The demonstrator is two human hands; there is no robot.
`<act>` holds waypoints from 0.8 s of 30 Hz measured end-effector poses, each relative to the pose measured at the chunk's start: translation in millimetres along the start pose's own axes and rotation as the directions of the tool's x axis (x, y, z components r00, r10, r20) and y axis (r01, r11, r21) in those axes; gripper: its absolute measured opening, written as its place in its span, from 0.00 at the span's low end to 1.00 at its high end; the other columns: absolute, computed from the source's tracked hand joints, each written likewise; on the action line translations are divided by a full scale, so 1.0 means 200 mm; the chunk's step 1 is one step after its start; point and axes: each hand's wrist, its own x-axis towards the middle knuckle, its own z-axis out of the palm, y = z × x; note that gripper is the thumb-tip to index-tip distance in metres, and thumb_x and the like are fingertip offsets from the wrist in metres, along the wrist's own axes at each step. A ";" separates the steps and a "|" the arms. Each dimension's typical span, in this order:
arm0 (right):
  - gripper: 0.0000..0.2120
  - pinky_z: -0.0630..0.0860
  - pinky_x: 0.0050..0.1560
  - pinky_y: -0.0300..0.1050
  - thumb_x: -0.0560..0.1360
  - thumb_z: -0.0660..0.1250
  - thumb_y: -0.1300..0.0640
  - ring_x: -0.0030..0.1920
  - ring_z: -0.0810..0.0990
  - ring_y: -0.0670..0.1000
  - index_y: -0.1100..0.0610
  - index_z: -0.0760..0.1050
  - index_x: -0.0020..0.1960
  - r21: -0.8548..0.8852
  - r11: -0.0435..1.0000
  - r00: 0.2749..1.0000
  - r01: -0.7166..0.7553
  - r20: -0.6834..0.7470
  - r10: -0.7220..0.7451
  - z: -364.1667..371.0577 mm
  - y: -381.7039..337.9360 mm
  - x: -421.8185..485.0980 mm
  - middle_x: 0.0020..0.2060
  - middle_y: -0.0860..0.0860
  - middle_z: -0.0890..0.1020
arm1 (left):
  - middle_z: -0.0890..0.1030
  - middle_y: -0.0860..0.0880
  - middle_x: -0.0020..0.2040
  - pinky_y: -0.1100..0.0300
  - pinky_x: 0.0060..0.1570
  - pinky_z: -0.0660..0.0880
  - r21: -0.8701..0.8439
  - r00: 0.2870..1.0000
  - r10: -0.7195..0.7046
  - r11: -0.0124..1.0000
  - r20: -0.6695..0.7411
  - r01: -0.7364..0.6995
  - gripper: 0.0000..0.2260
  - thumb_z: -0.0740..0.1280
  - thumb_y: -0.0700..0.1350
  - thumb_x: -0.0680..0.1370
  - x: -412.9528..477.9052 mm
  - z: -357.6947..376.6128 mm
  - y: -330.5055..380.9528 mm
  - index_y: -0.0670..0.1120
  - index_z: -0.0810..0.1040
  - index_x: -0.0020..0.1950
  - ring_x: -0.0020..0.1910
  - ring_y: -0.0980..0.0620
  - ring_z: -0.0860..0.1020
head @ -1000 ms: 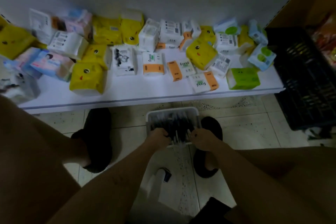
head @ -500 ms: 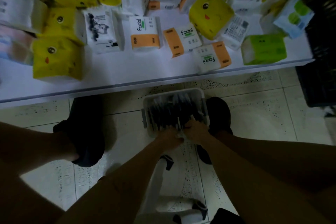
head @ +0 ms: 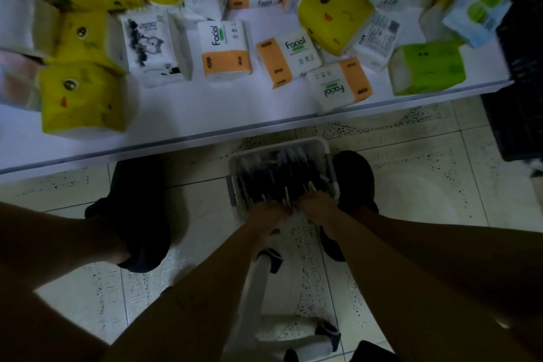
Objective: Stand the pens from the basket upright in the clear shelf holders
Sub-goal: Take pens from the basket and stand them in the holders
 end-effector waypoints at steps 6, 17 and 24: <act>0.23 0.73 0.41 0.49 0.76 0.69 0.58 0.30 0.70 0.53 0.56 0.65 0.25 0.116 0.981 0.966 0.154 -0.224 -0.126 0.04 0.09 0.03 0.25 0.54 0.68 | 0.79 0.45 0.54 0.54 0.51 0.75 -0.148 0.999 -0.017 0.989 -0.042 0.010 0.14 0.71 0.43 0.75 0.00 -0.02 0.02 0.41 0.77 0.58 0.54 0.48 0.76; 0.18 0.72 0.45 0.44 0.74 0.65 0.61 0.48 0.78 0.57 0.64 0.73 0.63 0.134 0.989 0.946 0.055 -0.323 -0.009 -0.03 0.05 0.01 0.52 0.59 0.80 | 0.79 0.44 0.34 0.59 0.35 0.75 -0.005 0.979 0.167 0.986 -0.120 -0.168 0.10 0.73 0.42 0.75 -0.03 -0.07 0.06 0.42 0.76 0.36 0.33 0.50 0.77; 0.16 0.67 0.36 0.39 0.78 0.60 0.60 0.35 0.68 0.49 0.66 0.73 0.63 0.031 0.999 0.961 -0.019 -0.276 0.027 -0.04 0.00 -0.08 0.60 0.63 0.77 | 0.79 0.42 0.37 0.60 0.35 0.75 0.074 0.980 0.193 0.979 -0.046 -0.189 0.06 0.66 0.37 0.76 -0.18 -0.12 0.06 0.41 0.75 0.39 0.32 0.50 0.76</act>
